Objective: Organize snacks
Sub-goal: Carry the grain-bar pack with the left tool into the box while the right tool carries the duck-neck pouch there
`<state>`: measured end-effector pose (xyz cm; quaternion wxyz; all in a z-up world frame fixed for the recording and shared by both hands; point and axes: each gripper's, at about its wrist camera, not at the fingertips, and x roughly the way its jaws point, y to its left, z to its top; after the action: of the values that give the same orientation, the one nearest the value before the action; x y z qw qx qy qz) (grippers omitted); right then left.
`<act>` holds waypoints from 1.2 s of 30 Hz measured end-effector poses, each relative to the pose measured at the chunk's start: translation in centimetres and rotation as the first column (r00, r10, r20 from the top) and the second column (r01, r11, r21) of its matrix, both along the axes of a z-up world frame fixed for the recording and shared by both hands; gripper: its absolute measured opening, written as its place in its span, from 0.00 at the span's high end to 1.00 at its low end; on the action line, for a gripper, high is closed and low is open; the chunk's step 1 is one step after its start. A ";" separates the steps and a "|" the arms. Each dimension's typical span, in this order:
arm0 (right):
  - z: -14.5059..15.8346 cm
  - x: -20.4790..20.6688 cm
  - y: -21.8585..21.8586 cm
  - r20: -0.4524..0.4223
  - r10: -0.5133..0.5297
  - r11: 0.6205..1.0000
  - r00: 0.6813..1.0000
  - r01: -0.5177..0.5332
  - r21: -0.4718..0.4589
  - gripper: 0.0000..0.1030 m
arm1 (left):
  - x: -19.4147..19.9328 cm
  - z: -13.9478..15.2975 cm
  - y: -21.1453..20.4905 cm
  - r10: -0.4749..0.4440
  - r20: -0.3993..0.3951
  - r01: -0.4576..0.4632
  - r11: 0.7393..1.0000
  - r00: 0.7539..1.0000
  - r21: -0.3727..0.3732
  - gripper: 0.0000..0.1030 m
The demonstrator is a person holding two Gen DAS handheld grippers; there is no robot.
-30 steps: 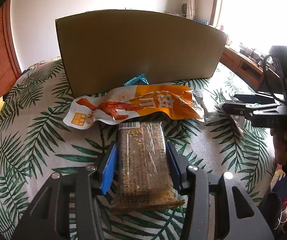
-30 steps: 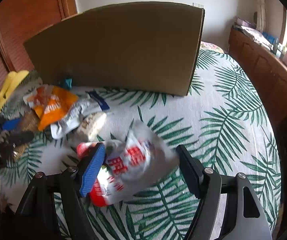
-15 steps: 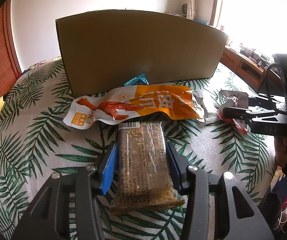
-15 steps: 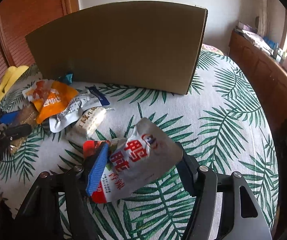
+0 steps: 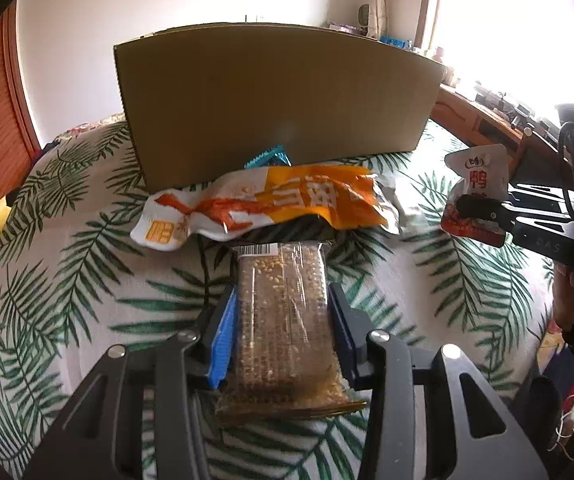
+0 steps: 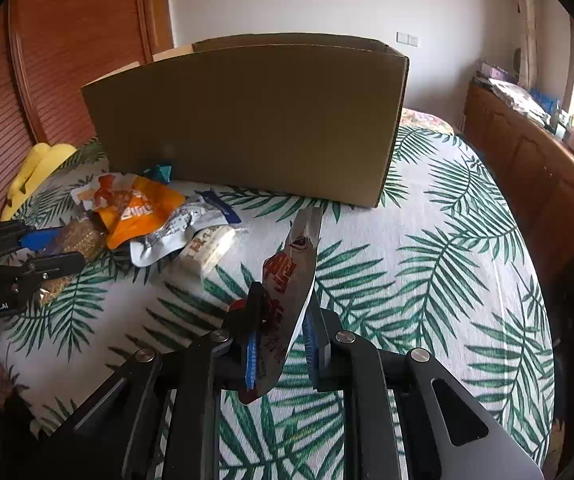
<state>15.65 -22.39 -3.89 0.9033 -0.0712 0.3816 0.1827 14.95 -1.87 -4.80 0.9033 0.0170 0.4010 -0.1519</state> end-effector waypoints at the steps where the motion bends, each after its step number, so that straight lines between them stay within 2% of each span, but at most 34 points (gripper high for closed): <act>1: 0.1 -0.3 -0.1 0.002 -0.002 1.000 1.000 0.002 0.007 0.84 | -0.3 0.0 0.1 -0.001 0.000 0.001 1.000 1.000 0.003 0.59; 11: 0.4 -1.3 -1.0 0.015 0.011 0.998 1.000 -0.012 0.059 0.84 | -2.9 1.5 1.1 0.005 0.022 -0.004 0.999 1.000 -0.036 0.60; 18: 1.0 -1.8 -1.7 0.027 0.014 0.996 1.000 -0.016 0.084 0.84 | -3.1 3.4 0.7 0.004 0.066 0.000 0.998 0.998 -0.060 0.60; 36: 2.6 -3.7 -2.7 0.060 0.020 0.993 0.998 -0.027 0.116 0.84 | -2.4 5.8 -1.0 -0.022 0.122 0.033 0.995 0.992 -0.090 0.60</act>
<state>11.92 -25.10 -1.31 0.9146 -0.0282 0.3426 0.2130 12.52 -2.91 0.98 0.9236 -0.0099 0.3377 -0.1812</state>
